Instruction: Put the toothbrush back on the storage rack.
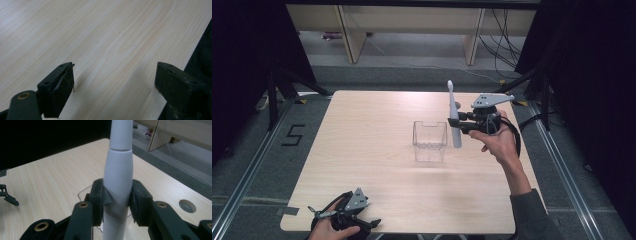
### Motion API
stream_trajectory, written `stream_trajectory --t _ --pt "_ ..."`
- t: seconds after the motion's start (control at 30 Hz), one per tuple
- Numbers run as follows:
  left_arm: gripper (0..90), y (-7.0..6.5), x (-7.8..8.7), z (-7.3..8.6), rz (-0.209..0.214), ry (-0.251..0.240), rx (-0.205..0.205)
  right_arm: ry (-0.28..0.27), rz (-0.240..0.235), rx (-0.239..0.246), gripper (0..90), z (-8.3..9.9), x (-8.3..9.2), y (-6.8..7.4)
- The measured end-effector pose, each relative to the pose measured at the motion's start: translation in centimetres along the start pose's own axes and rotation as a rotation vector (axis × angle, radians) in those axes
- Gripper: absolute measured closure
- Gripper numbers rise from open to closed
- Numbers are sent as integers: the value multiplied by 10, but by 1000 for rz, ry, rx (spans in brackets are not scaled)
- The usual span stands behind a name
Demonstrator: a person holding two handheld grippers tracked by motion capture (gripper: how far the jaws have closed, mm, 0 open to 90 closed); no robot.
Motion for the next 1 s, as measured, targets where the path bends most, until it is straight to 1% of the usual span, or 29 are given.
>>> stream_trajectory --t 0.07,0.1,0.13,0.17,0.23,0.3,0.33,0.37,0.4,0.47,0.57,0.6,0.63,0.67,0.7,0.73,0.77,0.8,0.83,0.87,0.97,1.0 --pt "152 0 0 0 0 1 -1 -11 -6 -9 669 -6 -3 2" --pt "152 0 0 0 -1 1 -2 -22 -2 -5 669 -9 -5 3" --pt "152 0 0 0 -1 -2 0 -8 -23 -12 669 -11 -6 5" --pt "152 0 0 0 -1 -1 -1 -10 -16 3 669 -13 -8 5" --pt "153 0 0 0 0 -1 -1 -14 -17 13 669 -18 -12 6" --pt "152 0 1 0 -1 -1 -2 -12 -23 1 669 -21 -18 9" --pt "152 0 1 0 -1 -2 -2 -4 -26 12 669 -23 -20 9" --pt "152 1 1 0 2 2 -3 3 -36 -3 669 -23 -22 11" --pt "152 1 1 0 2 6 -3 -4 -39 9 669 -25 -25 10" --pt "152 1 1 0 3 6 -3 -3 -35 14 669 -28 -29 10" --pt "152 0 1 0 1 -2 -4 -4 -43 -2 669 -30 -34 10" --pt "152 0 1 0 1 -1 -6 -8 -33 13 669 -31 -36 8" --pt "152 0 1 0 1 -1 -5 0 -41 -9 669 -30 -38 10" --pt "152 0 1 0 1 -1 -6 -5 -35 -2 669 -30 -41 8" --pt "152 0 1 0 2 -2 -6 4 -33 9 669 -29 -42 7" --pt "152 0 1 0 2 -2 -6 7 -37 5 669 -29 -44 7" --pt "152 0 1 0 2 -1 -5 2 -31 2 669 -28 -47 6" --pt "152 0 1 0 1 -1 -7 12 -36 4 669 -27 -49 6" --pt "152 0 1 0 2 -1 -6 13 -36 -4 669 -26 -51 6" --pt "152 0 1 0 2 -1 -7 20 -36 3 669 -25 -53 5" --pt "152 0 1 0 2 -2 -6 15 -31 -3 669 -24 -60 3" --pt "152 0 1 0 2 -2 -6 33 -45 -19 669 -22 -61 5"
Point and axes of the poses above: each handheld gripper's, and its own axes: x roughly backward along the jaws, z roughly out of its underside, y roughly to its left, the point moved 8 cm from there along -x, roughly forward along the jaws, and after that the axes turned 6 degrees about y, right-handed, at the moved point
